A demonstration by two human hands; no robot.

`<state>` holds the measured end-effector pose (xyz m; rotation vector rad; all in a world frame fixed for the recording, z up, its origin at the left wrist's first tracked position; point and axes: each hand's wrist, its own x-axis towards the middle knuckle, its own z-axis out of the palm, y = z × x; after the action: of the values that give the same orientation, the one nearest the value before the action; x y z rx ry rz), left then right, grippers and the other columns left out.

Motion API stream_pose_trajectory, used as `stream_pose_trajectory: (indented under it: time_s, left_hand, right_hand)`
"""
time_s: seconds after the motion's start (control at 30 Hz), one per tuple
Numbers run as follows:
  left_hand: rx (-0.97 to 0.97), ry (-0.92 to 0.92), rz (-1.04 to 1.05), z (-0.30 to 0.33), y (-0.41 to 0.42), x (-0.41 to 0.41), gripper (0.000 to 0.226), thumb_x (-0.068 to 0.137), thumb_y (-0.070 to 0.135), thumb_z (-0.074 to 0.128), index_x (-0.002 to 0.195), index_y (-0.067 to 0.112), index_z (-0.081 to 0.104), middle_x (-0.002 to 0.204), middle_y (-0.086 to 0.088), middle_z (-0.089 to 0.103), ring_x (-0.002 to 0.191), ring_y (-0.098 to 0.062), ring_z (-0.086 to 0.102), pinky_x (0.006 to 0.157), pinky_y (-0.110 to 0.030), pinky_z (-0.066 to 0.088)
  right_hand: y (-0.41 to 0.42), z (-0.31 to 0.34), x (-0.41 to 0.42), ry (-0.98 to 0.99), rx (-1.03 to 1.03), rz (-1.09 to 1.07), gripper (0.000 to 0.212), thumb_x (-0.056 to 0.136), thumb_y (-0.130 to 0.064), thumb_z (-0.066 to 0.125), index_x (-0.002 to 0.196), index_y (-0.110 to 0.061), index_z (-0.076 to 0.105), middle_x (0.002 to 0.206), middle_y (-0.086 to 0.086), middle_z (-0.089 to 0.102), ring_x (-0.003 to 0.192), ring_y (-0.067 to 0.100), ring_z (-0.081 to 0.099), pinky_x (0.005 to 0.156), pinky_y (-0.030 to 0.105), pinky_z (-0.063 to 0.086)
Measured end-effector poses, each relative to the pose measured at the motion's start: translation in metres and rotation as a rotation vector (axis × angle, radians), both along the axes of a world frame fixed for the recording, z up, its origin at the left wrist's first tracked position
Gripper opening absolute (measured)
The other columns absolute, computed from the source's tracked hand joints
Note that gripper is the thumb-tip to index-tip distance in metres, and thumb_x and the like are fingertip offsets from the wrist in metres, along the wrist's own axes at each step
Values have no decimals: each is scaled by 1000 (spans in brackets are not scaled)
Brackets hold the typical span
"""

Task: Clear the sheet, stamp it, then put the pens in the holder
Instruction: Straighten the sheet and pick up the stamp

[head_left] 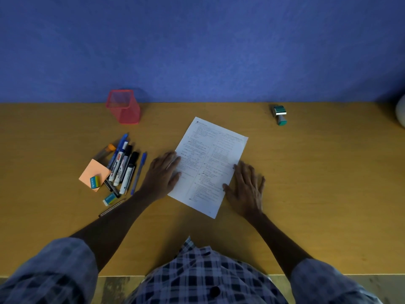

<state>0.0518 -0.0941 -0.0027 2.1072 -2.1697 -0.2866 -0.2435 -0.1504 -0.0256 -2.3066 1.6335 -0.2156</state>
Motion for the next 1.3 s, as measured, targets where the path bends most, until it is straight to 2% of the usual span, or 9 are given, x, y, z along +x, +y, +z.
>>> stream_pose_trajectory:
  time_s: [0.2,0.37,0.7,0.87,1.03,1.3]
  left_hand:
    - [-34,-13,33,-3,17,-13,60,97,46,35,140,6,47,148,-14,43,140,-31,38,112,-49,33]
    - [-57,-94,77,-9,26,-25,59,95,49,42,137,8,49,145,-15,45,136,-34,40,110,-56,32]
    - [-159,-105,65,-18,19,-27,60,94,54,45,129,7,54,138,-14,52,134,-32,44,112,-56,29]
    - [-100,-79,157,-13,2,-17,69,95,60,33,144,11,38,151,-10,39,143,-27,31,117,-52,21]
    - [-15,-18,184,-11,-24,-1,72,96,58,24,152,12,21,161,-7,22,149,-25,18,117,-52,23]
    - [24,-9,175,-20,-43,7,70,97,54,16,154,15,16,162,-4,17,151,-21,12,119,-56,13]
  right_hand:
    - [-19,1,-8,38,11,26,64,95,-58,40,152,-32,24,164,2,12,151,29,6,115,66,0]
    - [-34,3,-10,62,18,59,61,97,-53,40,152,-33,23,165,3,7,152,30,2,114,65,-3]
    - [-56,6,-10,50,27,100,55,101,-42,37,153,-32,24,165,3,7,151,32,3,118,63,11]
    - [-57,5,-9,28,55,97,55,102,-41,35,154,-31,19,165,2,8,152,28,3,120,59,9]
    - [-57,2,-11,8,70,101,55,103,-41,34,154,-32,17,165,0,6,152,25,0,120,58,4]
    - [-58,3,-11,-12,60,111,55,103,-42,34,154,-31,20,165,0,8,152,25,2,120,58,5]
